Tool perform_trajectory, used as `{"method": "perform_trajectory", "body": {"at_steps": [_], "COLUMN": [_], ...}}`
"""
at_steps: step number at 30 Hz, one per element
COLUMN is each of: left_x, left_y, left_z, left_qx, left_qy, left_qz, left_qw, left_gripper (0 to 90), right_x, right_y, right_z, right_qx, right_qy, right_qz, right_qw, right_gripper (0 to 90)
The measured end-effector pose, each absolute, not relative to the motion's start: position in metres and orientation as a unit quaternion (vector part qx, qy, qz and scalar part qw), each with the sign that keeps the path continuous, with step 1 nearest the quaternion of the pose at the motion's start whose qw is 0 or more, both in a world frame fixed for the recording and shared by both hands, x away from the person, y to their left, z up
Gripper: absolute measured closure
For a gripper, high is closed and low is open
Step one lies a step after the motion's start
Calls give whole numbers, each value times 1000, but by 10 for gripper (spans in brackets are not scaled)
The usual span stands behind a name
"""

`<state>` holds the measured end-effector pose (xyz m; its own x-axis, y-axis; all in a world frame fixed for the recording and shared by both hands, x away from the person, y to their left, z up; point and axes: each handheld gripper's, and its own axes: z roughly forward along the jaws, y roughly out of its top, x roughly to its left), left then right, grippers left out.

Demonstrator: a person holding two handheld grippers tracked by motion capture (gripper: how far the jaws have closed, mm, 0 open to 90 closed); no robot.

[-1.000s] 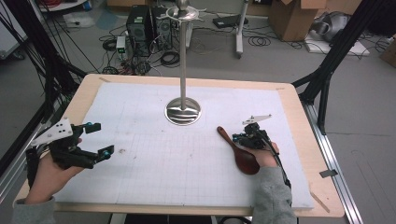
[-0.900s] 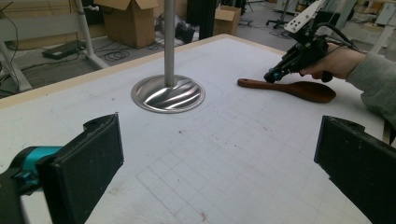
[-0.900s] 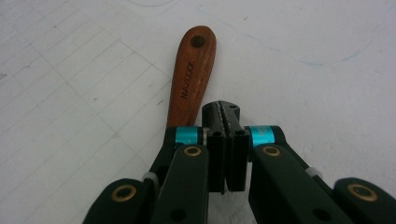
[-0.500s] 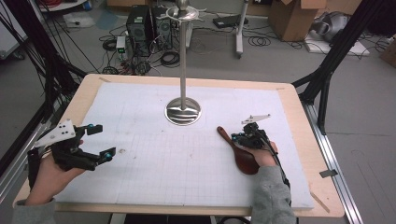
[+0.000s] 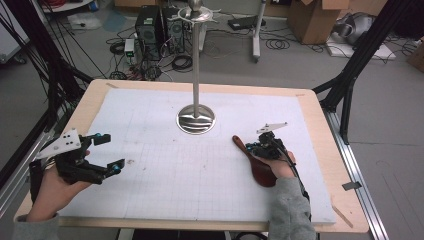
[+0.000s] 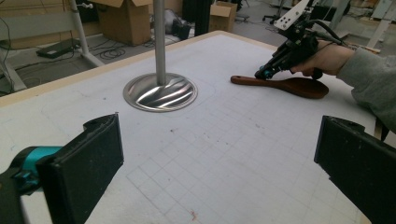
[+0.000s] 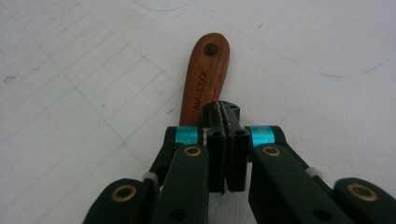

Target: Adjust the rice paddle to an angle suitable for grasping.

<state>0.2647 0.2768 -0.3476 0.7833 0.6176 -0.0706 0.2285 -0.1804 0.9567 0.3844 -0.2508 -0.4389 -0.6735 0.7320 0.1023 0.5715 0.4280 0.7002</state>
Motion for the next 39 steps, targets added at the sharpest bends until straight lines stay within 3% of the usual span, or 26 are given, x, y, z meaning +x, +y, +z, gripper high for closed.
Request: {"method": "perform_trajectory", "body": {"at_steps": [39], "left_x": [266], "left_y": [274], "left_z": [-351], "left_qx": [757], "left_qy": [283], "left_qz": [164], "left_qw": [565], "left_gripper": [18], "right_x": [378], "right_y": [-228], "right_z": [-434], "right_qx": [318], "right_qy": [878], "right_qz": [348], "right_qw": [84], "right_gripper": [893]}}
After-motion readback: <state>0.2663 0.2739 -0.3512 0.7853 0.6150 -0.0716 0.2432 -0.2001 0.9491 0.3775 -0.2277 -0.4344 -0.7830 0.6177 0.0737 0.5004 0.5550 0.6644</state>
